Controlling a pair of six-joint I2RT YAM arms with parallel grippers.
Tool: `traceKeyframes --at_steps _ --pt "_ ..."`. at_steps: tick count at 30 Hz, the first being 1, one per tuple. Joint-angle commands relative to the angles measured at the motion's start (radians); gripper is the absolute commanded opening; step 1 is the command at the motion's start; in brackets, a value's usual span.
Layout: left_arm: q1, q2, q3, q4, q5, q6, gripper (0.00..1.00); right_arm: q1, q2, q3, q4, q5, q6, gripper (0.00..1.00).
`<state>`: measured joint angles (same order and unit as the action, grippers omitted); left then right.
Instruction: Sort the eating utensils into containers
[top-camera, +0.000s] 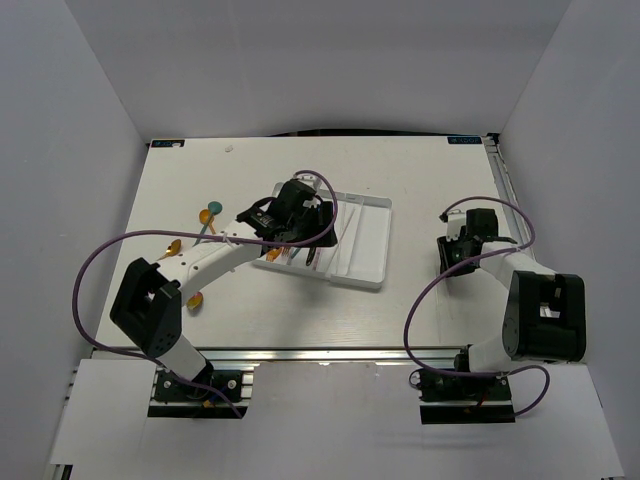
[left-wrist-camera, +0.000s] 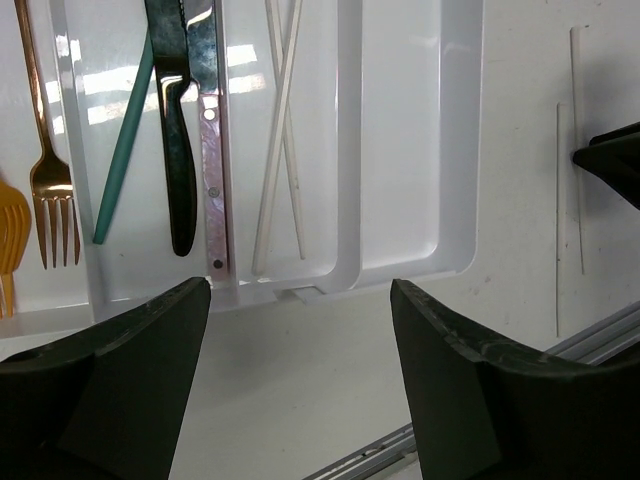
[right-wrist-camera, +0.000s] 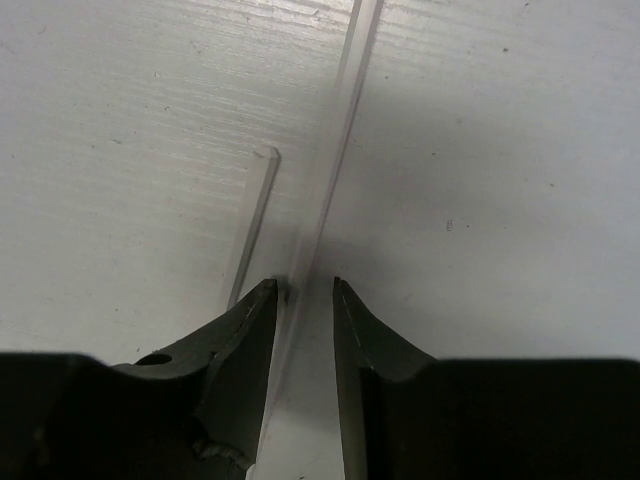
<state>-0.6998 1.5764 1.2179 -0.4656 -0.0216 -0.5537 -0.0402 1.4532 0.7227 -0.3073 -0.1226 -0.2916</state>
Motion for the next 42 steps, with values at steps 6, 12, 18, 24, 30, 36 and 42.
traceKeyframes --at_steps 6,12,18,24,30,36,42 --pt "0.006 -0.061 -0.014 0.021 -0.024 0.008 0.84 0.033 0.067 -0.005 0.028 0.080 0.032 0.28" --pt "0.008 -0.069 -0.021 0.021 -0.029 0.003 0.84 0.033 0.090 0.009 0.028 0.118 0.048 0.16" --pt "0.008 -0.088 -0.035 0.019 -0.038 -0.003 0.84 0.031 0.090 0.033 0.019 0.090 0.046 0.06" --pt "0.008 -0.110 -0.050 0.021 -0.046 -0.009 0.85 0.026 0.047 0.118 0.004 0.020 0.019 0.00" --pt "0.006 -0.121 -0.067 0.021 -0.054 -0.023 0.85 0.026 -0.007 0.211 -0.007 -0.095 0.032 0.00" --pt "0.009 -0.150 -0.096 0.022 -0.075 -0.043 0.85 0.057 -0.036 0.263 -0.009 -0.264 0.107 0.00" --pt "0.013 -0.182 -0.132 0.030 -0.078 -0.078 0.86 0.150 -0.013 0.342 0.033 -0.391 0.256 0.00"
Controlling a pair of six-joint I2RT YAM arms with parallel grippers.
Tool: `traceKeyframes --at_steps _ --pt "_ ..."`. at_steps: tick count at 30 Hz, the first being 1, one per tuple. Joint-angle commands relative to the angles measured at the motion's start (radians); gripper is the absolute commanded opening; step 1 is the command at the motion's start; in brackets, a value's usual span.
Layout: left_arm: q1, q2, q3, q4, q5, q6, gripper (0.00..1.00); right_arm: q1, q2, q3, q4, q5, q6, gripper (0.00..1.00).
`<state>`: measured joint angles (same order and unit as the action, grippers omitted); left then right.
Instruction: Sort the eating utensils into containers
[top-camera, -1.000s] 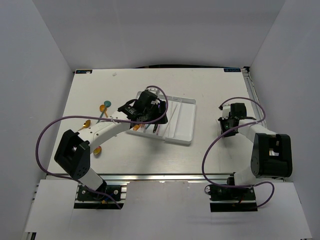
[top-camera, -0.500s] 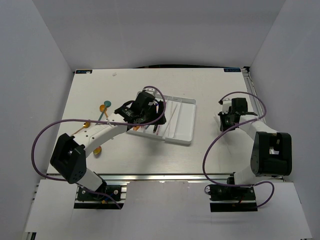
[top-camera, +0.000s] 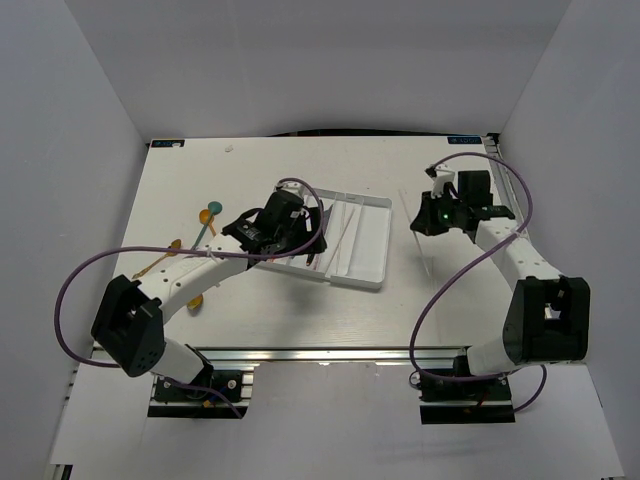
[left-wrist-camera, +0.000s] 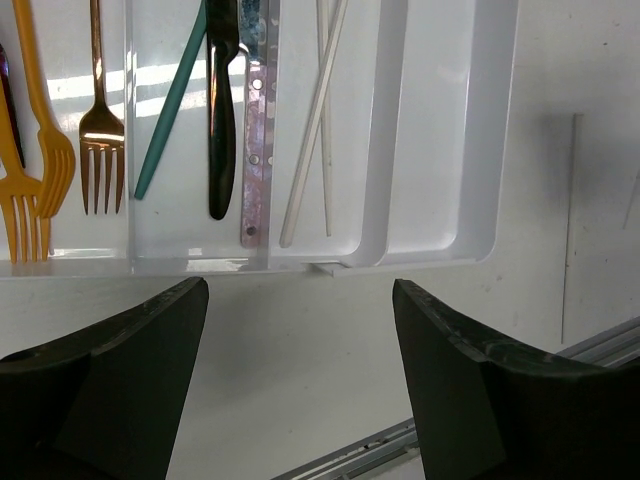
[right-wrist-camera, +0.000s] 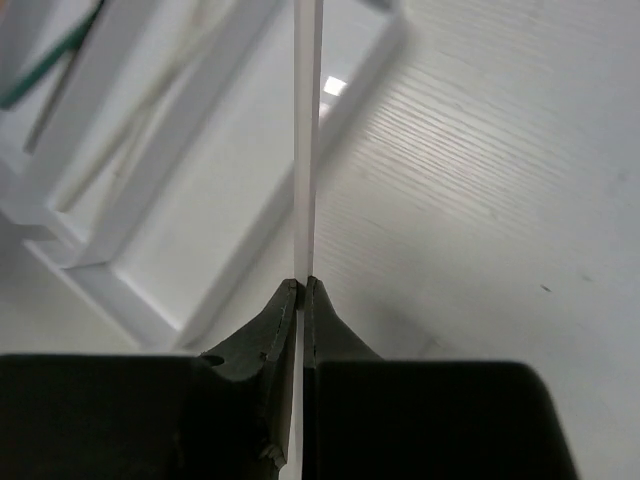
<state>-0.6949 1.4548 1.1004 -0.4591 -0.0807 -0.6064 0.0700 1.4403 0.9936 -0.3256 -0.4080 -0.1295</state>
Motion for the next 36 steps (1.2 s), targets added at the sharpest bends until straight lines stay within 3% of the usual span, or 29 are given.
traceKeyframes --at_steps 1,14,27,36 --pt "0.009 -0.066 -0.019 0.025 -0.021 -0.030 0.86 0.053 0.008 0.082 0.060 -0.130 0.115 0.00" --pt "0.012 -0.148 -0.073 0.013 -0.044 -0.081 0.86 0.292 0.255 0.272 0.215 -0.222 0.404 0.00" --pt "0.014 -0.235 -0.125 -0.033 -0.057 -0.190 0.85 0.315 0.371 0.209 0.467 -0.177 0.813 0.00" --pt "0.014 -0.251 -0.123 -0.053 -0.051 -0.233 0.86 0.327 0.393 0.169 0.456 -0.056 0.874 0.04"
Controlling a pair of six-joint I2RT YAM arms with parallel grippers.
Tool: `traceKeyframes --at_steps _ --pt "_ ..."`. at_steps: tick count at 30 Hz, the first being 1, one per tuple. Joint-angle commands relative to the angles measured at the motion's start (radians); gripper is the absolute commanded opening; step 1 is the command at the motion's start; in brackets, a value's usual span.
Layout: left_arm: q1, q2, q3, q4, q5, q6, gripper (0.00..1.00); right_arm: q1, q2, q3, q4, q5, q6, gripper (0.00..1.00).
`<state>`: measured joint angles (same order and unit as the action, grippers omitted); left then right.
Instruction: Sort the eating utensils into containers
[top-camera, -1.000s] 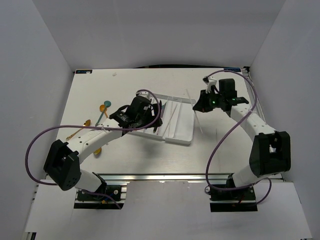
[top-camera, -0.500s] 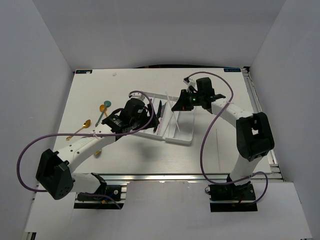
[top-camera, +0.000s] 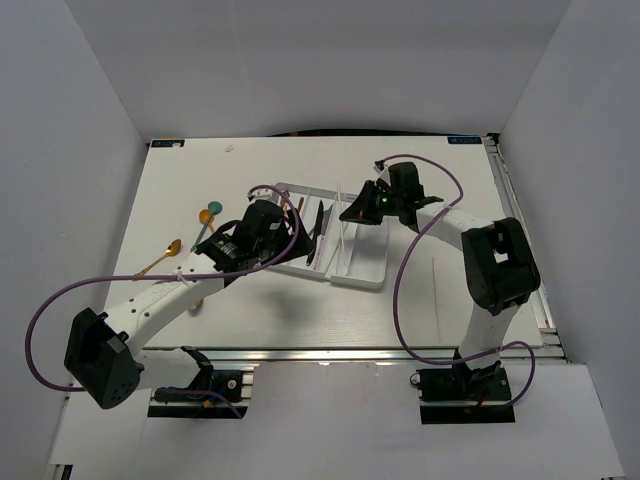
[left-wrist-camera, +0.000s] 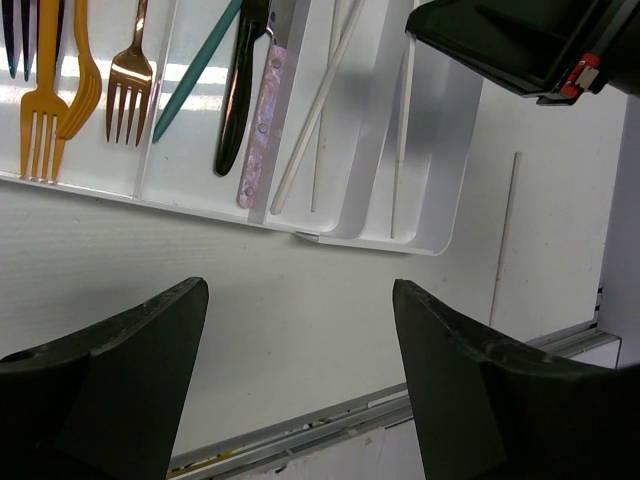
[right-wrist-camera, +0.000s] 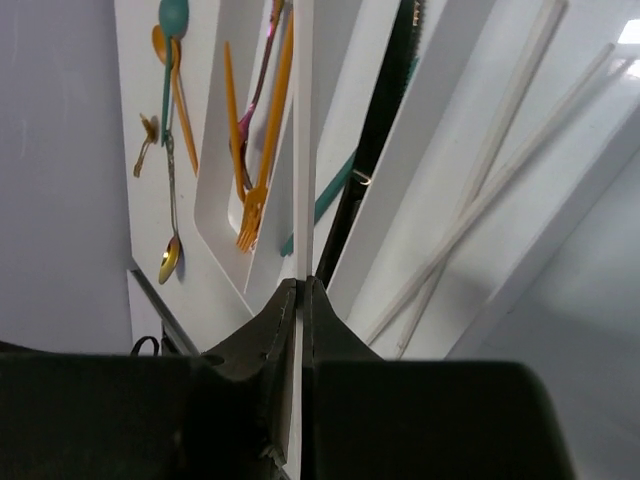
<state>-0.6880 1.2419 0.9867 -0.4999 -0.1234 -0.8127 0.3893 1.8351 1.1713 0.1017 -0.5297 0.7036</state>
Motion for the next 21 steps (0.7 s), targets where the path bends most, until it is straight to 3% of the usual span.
traceKeyframes --at_steps 1,9,14,21 --pt "0.007 -0.038 -0.008 -0.012 -0.007 -0.029 0.86 0.008 -0.003 -0.012 0.020 0.082 0.034 0.05" --pt "0.007 -0.015 0.015 -0.011 0.010 -0.029 0.86 0.017 -0.017 -0.016 -0.037 0.189 -0.019 0.13" --pt "0.007 0.001 0.035 -0.011 0.021 -0.022 0.86 0.019 -0.019 -0.027 -0.039 0.201 -0.044 0.26" --pt "0.007 0.002 0.040 -0.006 0.031 -0.019 0.86 0.019 -0.023 -0.032 -0.036 0.201 -0.053 0.31"
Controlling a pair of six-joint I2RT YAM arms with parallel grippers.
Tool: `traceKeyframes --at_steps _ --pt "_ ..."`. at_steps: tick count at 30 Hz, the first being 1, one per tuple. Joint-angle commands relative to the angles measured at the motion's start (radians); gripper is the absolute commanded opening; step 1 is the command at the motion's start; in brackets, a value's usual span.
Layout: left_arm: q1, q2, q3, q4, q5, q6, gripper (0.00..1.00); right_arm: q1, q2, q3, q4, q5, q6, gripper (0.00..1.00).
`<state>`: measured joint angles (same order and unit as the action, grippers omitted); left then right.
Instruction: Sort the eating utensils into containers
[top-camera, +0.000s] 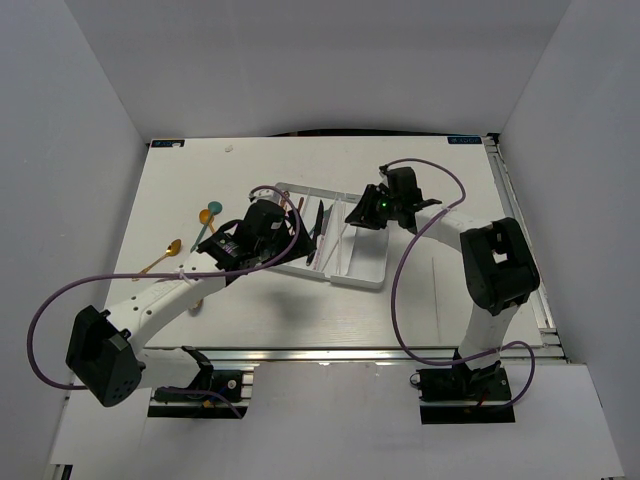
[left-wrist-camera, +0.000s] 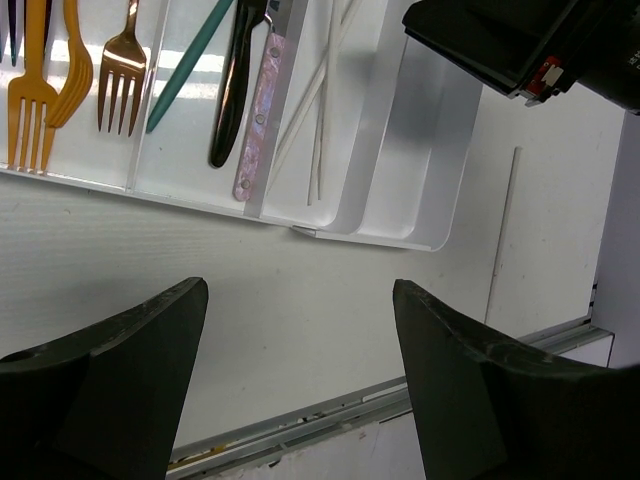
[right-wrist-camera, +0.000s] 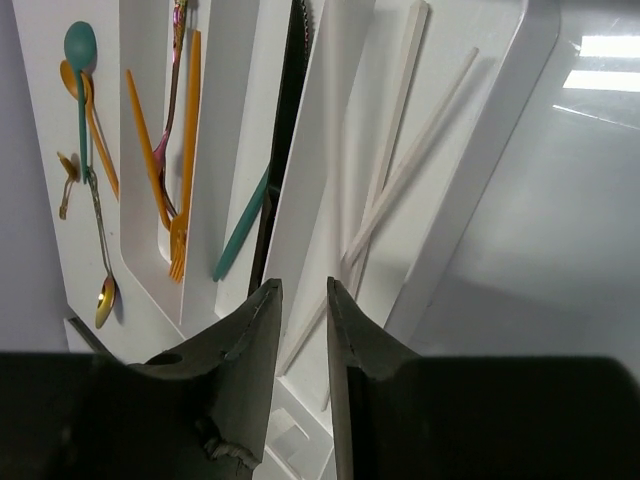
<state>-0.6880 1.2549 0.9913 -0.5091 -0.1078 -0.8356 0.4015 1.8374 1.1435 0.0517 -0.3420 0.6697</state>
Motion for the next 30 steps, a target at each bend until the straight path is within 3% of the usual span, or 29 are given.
traceKeyframes --at_steps 1,6,8,10,12,13,17,23,27,30 --pt "0.007 -0.009 0.035 0.003 0.019 0.004 0.86 0.007 -0.026 -0.002 0.014 0.006 -0.021 0.31" --pt "0.005 0.023 0.038 0.047 0.103 0.029 0.86 -0.009 -0.082 0.012 0.049 -0.089 -0.138 0.31" --pt "0.005 0.044 0.035 0.098 0.173 0.041 0.84 -0.023 -0.102 0.019 0.077 -0.225 -0.220 0.32" --pt "-0.002 0.086 0.035 0.133 0.258 0.055 0.81 -0.055 -0.131 0.035 0.082 -0.430 -0.390 0.32" --pt "-0.013 0.119 0.046 0.170 0.301 0.067 0.81 -0.076 -0.174 0.058 -0.037 -0.482 -0.539 0.32" --pt "-0.030 0.158 0.064 0.181 0.330 0.078 0.81 -0.084 -0.191 0.079 -0.108 -0.485 -0.705 0.32" --pt "-0.079 0.261 0.138 0.205 0.375 0.122 0.80 -0.127 -0.308 0.046 -0.390 -0.401 -0.988 0.34" --pt "-0.111 0.340 0.191 0.205 0.382 0.167 0.80 -0.219 -0.454 -0.149 -0.478 -0.165 -1.059 0.35" --pt "-0.111 0.327 0.179 0.205 0.361 0.193 0.81 -0.239 -0.555 -0.313 -0.463 0.036 -1.029 0.55" --pt "-0.111 0.319 0.178 0.193 0.338 0.210 0.81 -0.254 -0.570 -0.358 -0.466 0.155 -0.987 0.63"
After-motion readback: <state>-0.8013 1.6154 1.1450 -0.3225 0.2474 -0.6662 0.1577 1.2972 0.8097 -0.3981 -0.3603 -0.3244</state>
